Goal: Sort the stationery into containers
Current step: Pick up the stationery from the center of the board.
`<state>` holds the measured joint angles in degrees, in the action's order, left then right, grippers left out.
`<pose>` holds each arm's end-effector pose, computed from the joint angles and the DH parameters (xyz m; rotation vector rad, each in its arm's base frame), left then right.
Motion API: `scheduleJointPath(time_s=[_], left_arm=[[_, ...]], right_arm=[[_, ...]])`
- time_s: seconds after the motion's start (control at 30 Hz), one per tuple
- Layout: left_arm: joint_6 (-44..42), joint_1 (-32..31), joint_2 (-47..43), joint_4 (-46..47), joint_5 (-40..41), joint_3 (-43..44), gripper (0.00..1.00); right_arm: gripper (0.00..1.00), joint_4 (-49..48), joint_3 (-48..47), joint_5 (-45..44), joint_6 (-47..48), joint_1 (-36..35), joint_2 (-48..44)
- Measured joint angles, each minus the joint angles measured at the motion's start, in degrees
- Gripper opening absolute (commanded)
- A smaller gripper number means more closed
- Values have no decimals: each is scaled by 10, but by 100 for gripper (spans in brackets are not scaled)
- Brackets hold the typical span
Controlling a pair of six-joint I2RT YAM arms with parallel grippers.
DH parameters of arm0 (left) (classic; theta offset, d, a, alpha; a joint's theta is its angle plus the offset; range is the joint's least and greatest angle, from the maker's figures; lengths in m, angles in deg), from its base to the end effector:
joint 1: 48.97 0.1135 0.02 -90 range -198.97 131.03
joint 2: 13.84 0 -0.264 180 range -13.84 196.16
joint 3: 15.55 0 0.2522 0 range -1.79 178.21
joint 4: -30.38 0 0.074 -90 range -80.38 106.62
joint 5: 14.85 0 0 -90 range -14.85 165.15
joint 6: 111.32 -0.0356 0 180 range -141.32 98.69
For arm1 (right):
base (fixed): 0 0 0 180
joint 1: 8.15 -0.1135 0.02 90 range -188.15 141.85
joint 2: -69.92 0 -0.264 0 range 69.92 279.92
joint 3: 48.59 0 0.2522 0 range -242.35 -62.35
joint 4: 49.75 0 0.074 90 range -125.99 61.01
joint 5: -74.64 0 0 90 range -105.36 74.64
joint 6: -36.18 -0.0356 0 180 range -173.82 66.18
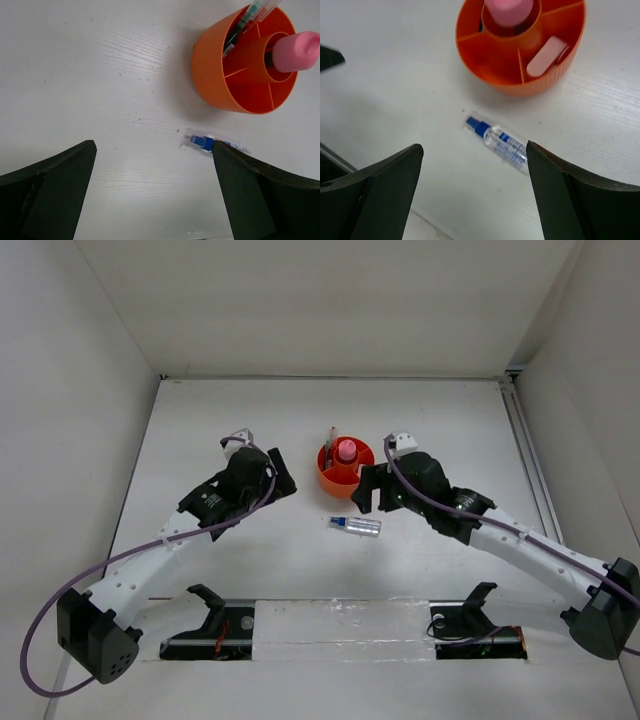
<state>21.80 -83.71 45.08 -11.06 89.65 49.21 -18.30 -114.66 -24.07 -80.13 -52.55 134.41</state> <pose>0.1882 -0.1196 0.3021 -0.3053 2.1917 -0.4946 0.1846 0.1732 0.3043 -0.2430 2.1263 0.5834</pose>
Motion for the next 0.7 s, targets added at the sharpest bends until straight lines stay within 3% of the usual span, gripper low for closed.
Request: scheduleJointPath(time_s=[0.4,0.7], left_arm=[[0,-2,1,-1,-6,21,99],[-64,-2,1,-4,-27,59,99]], right_arm=[[88,7,95,47,48,-19,61],[85,-12,80,83,103,-30,132]])
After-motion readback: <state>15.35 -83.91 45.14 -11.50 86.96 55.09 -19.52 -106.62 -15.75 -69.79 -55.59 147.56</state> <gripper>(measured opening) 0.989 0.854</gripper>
